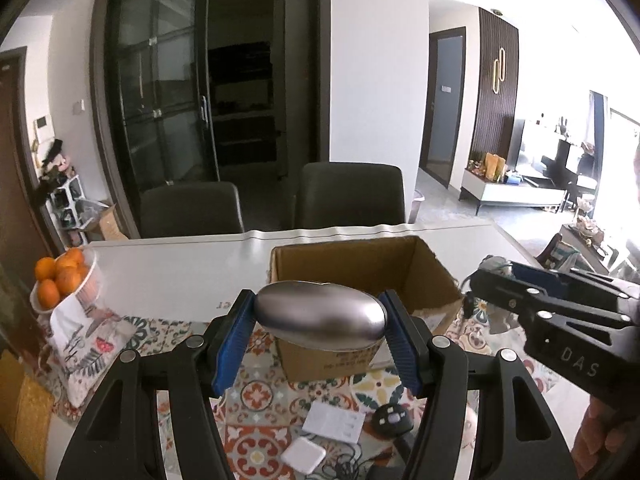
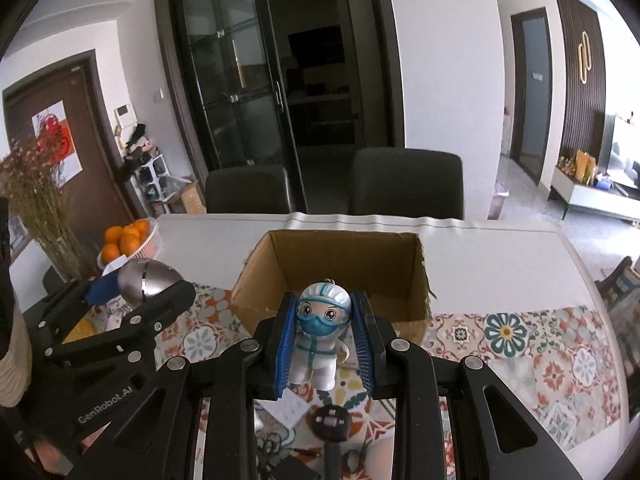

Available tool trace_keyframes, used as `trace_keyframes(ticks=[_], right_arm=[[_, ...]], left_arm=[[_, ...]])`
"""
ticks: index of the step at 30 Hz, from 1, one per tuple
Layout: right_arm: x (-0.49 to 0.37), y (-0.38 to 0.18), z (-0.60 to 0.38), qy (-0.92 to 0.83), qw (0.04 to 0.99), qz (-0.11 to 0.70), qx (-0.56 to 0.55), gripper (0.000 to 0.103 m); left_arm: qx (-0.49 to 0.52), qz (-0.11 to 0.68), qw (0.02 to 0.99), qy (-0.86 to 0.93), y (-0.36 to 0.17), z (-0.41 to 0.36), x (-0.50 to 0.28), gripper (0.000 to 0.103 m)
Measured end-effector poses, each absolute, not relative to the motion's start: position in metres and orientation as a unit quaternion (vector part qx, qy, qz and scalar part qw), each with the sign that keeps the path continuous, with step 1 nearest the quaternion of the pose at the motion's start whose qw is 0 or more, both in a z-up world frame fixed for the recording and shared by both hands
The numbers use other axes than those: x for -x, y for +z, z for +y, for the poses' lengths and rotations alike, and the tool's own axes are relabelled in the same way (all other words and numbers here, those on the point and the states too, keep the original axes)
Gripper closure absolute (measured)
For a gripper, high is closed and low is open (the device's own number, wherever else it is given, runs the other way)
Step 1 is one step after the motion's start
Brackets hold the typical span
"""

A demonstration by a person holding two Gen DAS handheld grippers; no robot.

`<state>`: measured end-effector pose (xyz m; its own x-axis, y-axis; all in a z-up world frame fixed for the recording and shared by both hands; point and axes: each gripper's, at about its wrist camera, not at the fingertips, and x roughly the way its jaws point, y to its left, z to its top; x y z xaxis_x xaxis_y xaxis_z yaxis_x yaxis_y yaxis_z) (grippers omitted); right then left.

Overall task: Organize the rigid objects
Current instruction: 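Carry both objects over the cardboard box and open both grippers to drop them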

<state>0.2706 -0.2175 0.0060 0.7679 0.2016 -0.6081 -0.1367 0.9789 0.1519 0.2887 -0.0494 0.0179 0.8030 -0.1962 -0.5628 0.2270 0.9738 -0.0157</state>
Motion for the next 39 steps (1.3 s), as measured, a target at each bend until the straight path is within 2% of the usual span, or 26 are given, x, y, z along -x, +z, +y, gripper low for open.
trace_keyframes(ticks=[12,29,32,34,37,38,39], right_arm=[[-0.345,0.002,-0.235,0.091,0.913,0.395,-0.046,0.075],[-0.422,-0.054,-0.256,0.088,0.856,0.504,-0.075,0.075],[-0.426,-0.061,-0.259,0.084,0.852,0.511,-0.074,0.075],[-0.427,-0.062,-0.258,0.082,0.852,0.512,-0.074,0.075],[-0.429,-0.064,-0.257,0.082,0.85,0.515,-0.077,0.075],[-0.429,-0.064,-0.257,0.083,0.85,0.514,-0.077,0.073],[-0.428,-0.063,-0.256,0.083,0.851,0.513,-0.077,0.064]], left_arm=[[-0.042,0.357,0.925,-0.124,0.018,-0.073,-0.364,0.041],[-0.035,0.495,0.86,-0.122,-0.034,-0.088,-0.435,0.041],[-0.038,0.495,0.86,-0.114,-0.037,-0.088,-0.435,0.035],[-0.042,0.49,0.865,-0.102,-0.035,-0.086,-0.433,0.028],[-0.046,0.48,0.872,-0.079,-0.031,-0.081,-0.432,0.024],[-0.048,0.476,0.875,-0.068,-0.029,-0.079,-0.43,0.022],[-0.049,0.471,0.878,-0.063,-0.026,-0.078,-0.428,0.019]])
